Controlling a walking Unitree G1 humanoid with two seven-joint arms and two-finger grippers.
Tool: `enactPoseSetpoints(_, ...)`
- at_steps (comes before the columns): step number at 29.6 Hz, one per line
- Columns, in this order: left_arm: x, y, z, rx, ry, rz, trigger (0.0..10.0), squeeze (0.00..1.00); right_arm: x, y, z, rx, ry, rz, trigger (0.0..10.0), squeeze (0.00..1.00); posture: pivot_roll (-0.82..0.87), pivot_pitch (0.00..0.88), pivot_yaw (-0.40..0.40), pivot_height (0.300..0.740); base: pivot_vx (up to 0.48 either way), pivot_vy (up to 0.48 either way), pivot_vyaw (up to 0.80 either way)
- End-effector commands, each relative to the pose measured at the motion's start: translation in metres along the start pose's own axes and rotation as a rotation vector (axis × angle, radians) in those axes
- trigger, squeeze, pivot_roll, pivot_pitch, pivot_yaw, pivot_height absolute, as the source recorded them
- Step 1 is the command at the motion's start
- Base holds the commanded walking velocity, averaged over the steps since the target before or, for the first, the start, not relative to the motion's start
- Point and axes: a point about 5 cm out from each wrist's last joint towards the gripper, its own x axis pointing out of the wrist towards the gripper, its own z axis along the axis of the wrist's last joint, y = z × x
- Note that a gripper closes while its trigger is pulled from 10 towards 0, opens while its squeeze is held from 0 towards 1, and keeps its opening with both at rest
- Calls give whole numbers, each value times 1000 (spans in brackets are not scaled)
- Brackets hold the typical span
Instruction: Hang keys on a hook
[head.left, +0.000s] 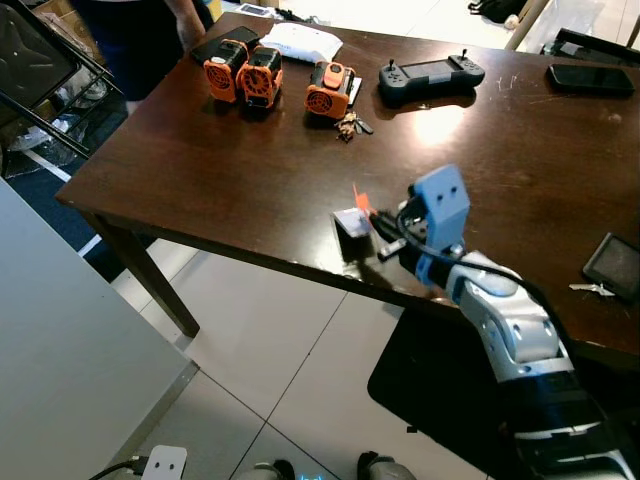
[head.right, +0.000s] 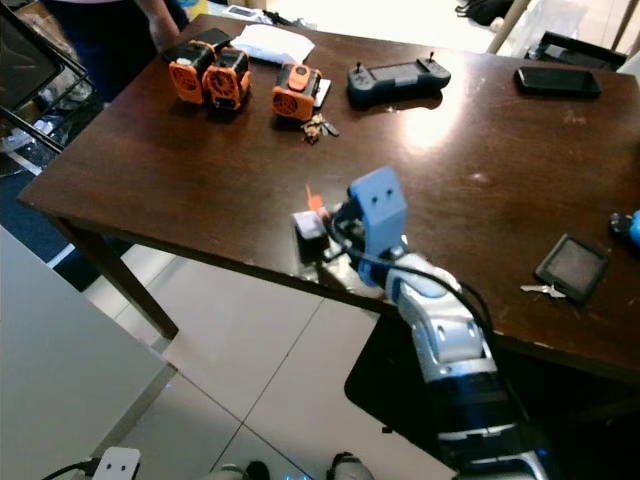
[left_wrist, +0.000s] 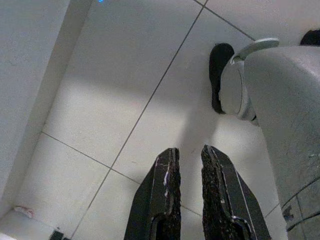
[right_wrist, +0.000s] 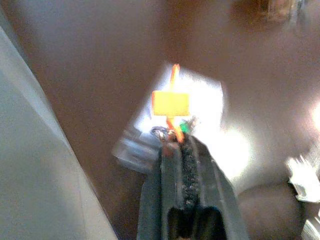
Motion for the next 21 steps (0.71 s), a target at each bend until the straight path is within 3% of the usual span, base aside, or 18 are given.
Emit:
enactPoseSetpoints(1, 1, -16, -12, -10, 45, -55, 10000, 0, -2, 0, -19, -61, 130, -37, 10000, 0, -134, 122, 75, 740, 0, 0, 0)
enactPoseSetpoints(8, 1, -16, -11, -3, 47, -57, 10000, 0, -2, 3, -23, -79, 143, -49, 10000, 0, -133, 122, 73, 740, 0, 0, 0)
enactPoseSetpoints(11, 1, -16, -11, -4, 47, -57, 10000, 0, -1, 3, -24, -72, 138, -62, 10000, 43, -132, 123, 73, 740, 0, 0, 0)
enactPoseSetpoints(12, 1, -16, -11, -6, 47, -56, 10000, 0, -1, 2, -25, -60, 133, -74, 10000, 639, -131, 125, 72, 740, 0, 0, 0)
enactPoseSetpoints(13, 1, -16, -12, -8, 47, -55, 10000, 0, -1, 0, -25, -60, 128, -93, 10000, 1000, -127, 129, 72, 740, 0, 0, 0)
enactPoseSetpoints(17, 1, -15, -13, -12, 48, -53, 10000, 0, -2, -2, -23, -48, 118, -116, 10000, 1000, -126, 131, 72, 740, 0, 0, 0)
enactPoseSetpoints(18, 0, -15, -14, -14, 51, -52, 10000, 0, -3, -3, -24, -51, 126, -122, 10000, 859, -126, 132, 72, 740, 0, 0, 0)
enactPoseSetpoints(21, 0, -16, -16, -15, 57, -51, 10000, 0, -4, -5, -26, -49, 142, -132, 10000, 859, -125, 133, 72, 740, 0, 0, 0)
